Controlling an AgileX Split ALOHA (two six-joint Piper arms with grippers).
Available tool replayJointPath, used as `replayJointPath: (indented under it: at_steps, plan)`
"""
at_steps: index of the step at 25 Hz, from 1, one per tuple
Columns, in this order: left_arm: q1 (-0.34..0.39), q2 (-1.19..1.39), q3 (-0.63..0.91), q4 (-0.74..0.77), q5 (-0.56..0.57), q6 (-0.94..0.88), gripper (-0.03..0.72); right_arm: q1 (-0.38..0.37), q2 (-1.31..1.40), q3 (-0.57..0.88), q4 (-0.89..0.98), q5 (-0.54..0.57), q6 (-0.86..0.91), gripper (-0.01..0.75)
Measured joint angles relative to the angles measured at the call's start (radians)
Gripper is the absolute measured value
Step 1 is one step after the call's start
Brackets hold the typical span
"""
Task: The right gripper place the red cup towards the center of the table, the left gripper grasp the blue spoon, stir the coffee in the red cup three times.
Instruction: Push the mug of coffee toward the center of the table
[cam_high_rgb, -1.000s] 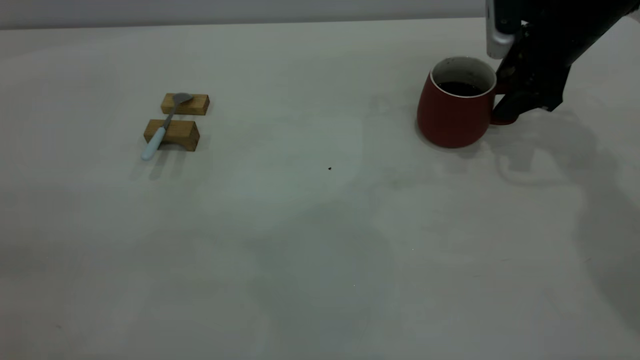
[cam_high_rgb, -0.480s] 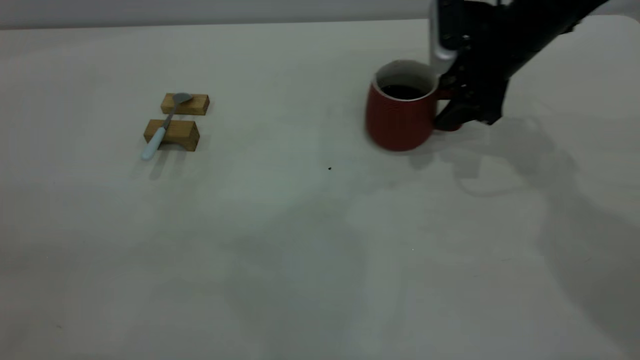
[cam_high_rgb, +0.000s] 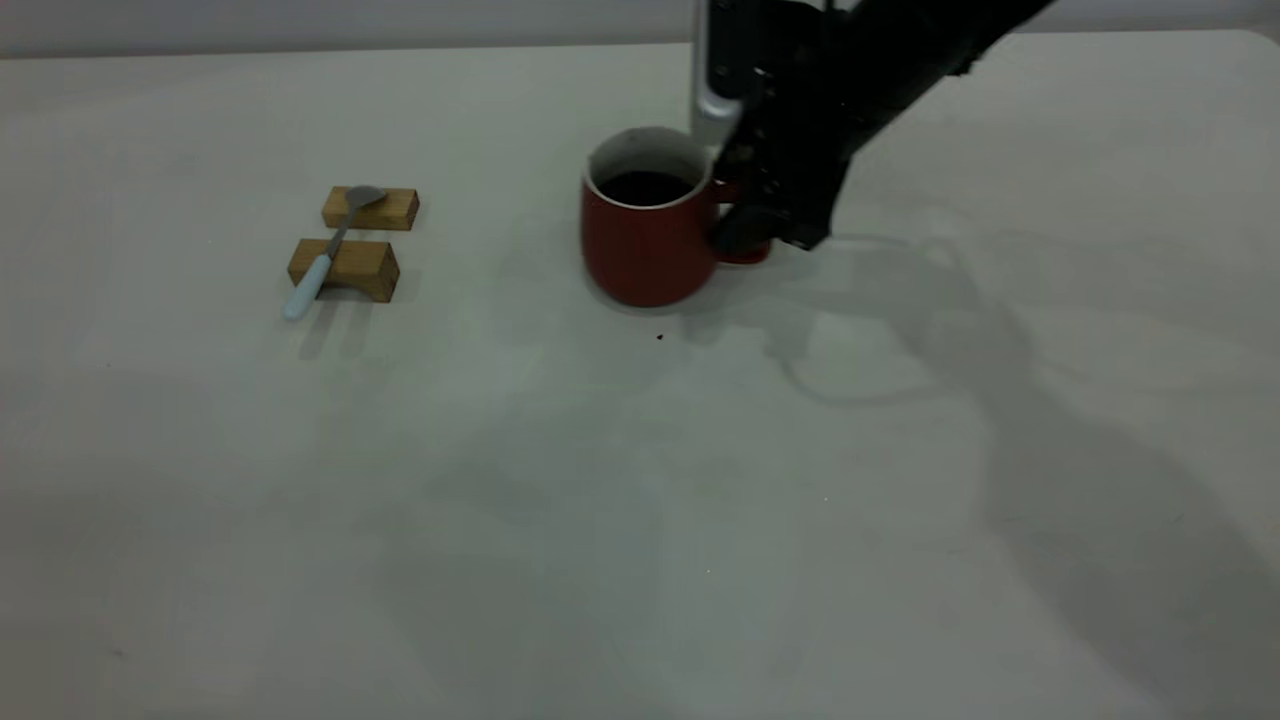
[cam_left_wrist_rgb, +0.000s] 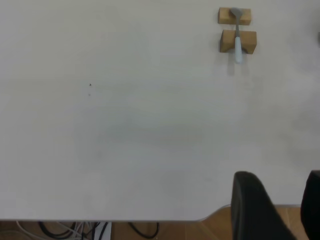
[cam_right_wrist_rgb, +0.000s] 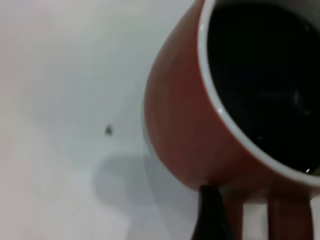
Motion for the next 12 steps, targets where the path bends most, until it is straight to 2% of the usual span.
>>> replayJointPath:
  at_steps: [6, 12]
  plan:
    - [0.000, 0.000, 0.000, 0.000, 0.000, 0.000, 0.318, 0.004, -0.003, -0.003, -0.001, 0.040, 0.059, 0.572]
    - [0.000, 0.000, 0.000, 0.000, 0.000, 0.000, 0.318, -0.023, -0.081, -0.003, -0.109, 0.205, 0.223, 0.572]
